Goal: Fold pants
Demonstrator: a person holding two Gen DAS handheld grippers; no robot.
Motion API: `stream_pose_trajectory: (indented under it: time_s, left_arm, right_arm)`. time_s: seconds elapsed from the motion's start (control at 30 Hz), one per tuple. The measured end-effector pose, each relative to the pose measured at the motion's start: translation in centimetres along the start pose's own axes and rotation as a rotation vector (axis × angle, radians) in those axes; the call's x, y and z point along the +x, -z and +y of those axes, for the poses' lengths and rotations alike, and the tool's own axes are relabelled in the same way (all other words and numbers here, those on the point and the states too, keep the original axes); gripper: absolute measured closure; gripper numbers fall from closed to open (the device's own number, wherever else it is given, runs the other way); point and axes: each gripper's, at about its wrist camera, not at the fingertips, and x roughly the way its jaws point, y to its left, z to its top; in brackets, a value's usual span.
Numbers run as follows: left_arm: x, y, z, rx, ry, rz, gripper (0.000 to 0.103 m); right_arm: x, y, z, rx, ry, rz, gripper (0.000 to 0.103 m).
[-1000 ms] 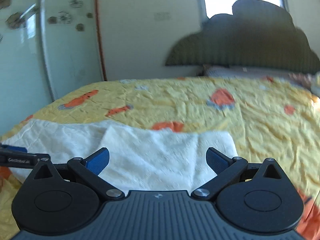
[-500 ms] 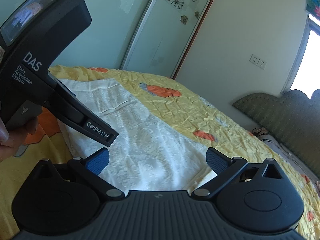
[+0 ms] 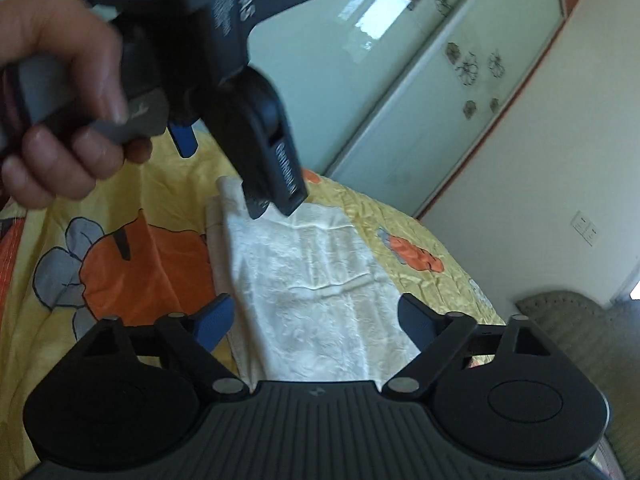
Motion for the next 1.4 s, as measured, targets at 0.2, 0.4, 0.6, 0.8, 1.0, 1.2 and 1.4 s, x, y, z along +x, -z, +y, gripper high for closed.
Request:
stream_pose_trajectory:
  time_s: [0.2,0.4,0.6,0.8,1.0,1.2,1.4]
  left_arm:
    - [1.8,0.4,2.2,-0.194,0.243,0.162,0.019]
    - [2.7,0.6,1.6,-0.267,0.350,0.185,0.016]
    - [4.2,-0.1,1.2,-0.325,0.476,0.158,0.019]
    - [6.4,-1.2,1.0,-0.354,0.478,0.140,0.046]
    - [6.8,-1.5,-0.4,-0.211,0.370,0.116,0.086]
    - [3.9,-0.9,-3.4,-0.055,0.269,-0.013,0.088]
    - [-1.5,-0.4,-7.6,0.070,0.266,-0.136,0.088]
  right_arm:
    - [2.6,-0.4,2.6,-0.099,-0.060,0.079,0.046]
    - [3.5,-0.4,4.8,-0.241,0.053,0.053,0.059]
    - [1.2,-1.1,-0.5,0.068,-0.019,-0.022,0.058]
    - [2.0,-0.8,-6.2,0.318,-0.118,0.033,0.057]
    - [6.2,3.2,-8.2,0.512,-0.158,0.208,0.057]
    - [5.8,2.2,-10.1,0.587,-0.137,0.159,0.055]
    - [7.6,2.2,-12.6,0.828,-0.283,0.117,0.054]
